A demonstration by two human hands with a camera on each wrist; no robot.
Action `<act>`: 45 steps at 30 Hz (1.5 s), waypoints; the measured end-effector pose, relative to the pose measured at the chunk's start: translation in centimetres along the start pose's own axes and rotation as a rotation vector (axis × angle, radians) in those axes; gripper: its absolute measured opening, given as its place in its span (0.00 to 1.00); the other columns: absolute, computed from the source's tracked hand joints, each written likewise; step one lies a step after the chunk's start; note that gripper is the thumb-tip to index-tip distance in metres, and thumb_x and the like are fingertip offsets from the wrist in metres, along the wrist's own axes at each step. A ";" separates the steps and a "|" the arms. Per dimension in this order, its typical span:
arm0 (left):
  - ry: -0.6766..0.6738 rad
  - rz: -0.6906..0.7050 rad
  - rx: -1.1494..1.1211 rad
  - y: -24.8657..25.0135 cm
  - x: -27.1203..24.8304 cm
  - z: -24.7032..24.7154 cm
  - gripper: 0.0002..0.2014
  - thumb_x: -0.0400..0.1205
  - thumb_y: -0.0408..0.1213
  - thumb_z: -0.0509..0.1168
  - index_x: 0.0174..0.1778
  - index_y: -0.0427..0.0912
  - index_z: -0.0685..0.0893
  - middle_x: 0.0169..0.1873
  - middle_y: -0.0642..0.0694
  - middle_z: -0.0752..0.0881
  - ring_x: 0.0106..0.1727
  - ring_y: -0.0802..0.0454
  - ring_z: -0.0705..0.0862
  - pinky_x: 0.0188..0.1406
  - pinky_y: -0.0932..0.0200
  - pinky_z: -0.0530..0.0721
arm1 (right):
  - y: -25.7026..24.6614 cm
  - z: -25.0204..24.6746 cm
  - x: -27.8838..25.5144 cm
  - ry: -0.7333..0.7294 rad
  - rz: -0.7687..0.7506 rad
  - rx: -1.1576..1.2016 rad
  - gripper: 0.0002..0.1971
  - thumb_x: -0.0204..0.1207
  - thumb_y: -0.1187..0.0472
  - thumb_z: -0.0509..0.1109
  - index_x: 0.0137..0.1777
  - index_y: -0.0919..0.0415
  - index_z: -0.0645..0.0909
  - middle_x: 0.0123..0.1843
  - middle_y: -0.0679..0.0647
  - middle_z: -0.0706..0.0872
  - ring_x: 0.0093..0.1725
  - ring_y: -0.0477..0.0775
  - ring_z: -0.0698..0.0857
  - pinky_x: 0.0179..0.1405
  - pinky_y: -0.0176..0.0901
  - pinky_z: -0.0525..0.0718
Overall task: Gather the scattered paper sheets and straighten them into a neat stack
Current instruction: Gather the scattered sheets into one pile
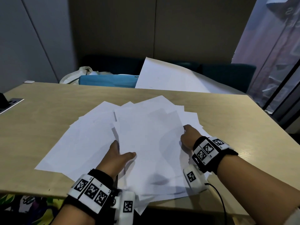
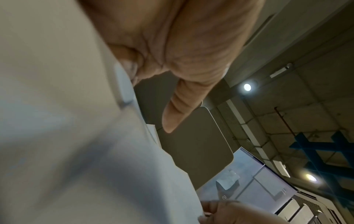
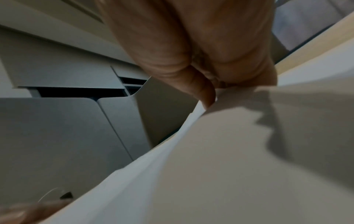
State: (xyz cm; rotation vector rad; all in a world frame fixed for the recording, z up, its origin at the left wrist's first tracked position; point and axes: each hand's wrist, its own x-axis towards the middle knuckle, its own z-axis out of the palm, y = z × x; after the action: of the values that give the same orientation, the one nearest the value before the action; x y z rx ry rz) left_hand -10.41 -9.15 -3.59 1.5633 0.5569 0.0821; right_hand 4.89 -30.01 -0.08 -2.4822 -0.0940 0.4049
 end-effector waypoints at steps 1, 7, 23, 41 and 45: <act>-0.028 0.012 0.008 0.0 -0.1 -0.1 0.33 0.62 0.40 0.74 0.65 0.41 0.79 0.59 0.45 0.89 0.60 0.47 0.87 0.68 0.46 0.81 | 0.2 -0.2 0.3 0.005 0.007 0.018 0.18 0.80 0.70 0.57 0.69 0.69 0.72 0.65 0.64 0.81 0.64 0.63 0.79 0.49 0.39 0.71; -0.032 0.034 0.038 0.1 -0.6 0.6 0.39 0.62 0.32 0.73 0.72 0.47 0.72 0.61 0.50 0.85 0.63 0.49 0.84 0.67 0.48 0.80 | 0.7 1.0 1.5 -0.183 -0.038 0.064 0.19 0.77 0.75 0.57 0.66 0.70 0.78 0.21 0.43 0.80 0.23 0.40 0.79 0.30 0.34 0.75; 0.069 -0.028 0.010 -0.6 0.5 -2.0 0.40 0.66 0.18 0.68 0.75 0.43 0.68 0.52 0.52 0.84 0.57 0.45 0.83 0.54 0.55 0.78 | 3.6 -6.1 4.9 -0.065 0.183 -0.398 0.36 0.49 0.32 0.81 0.41 0.60 0.72 0.41 0.54 0.83 0.43 0.58 0.82 0.46 0.46 0.80; 0.064 -0.035 0.027 -0.6 0.3 -1.8 0.41 0.62 0.23 0.67 0.74 0.43 0.68 0.53 0.49 0.84 0.53 0.50 0.84 0.44 0.59 0.80 | 1.4 -6.5 4.2 0.070 -0.013 0.029 0.15 0.63 0.62 0.83 0.46 0.67 0.84 0.43 0.60 0.86 0.49 0.62 0.84 0.45 0.45 0.80; 0.073 -0.044 0.039 -0.4 0.2 -1.9 0.44 0.60 0.25 0.66 0.76 0.42 0.67 0.55 0.49 0.84 0.57 0.45 0.83 0.57 0.50 0.81 | 0.9 -6.6 3.8 0.130 -0.008 -0.118 0.10 0.71 0.61 0.78 0.40 0.65 0.81 0.35 0.54 0.81 0.45 0.60 0.81 0.33 0.40 0.74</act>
State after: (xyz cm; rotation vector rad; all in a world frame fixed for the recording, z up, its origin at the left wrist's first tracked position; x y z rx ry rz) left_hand -11.07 -7.37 -3.91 1.5903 0.6538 0.0958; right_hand 10.50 -33.88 3.44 -2.6165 -0.0775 0.2399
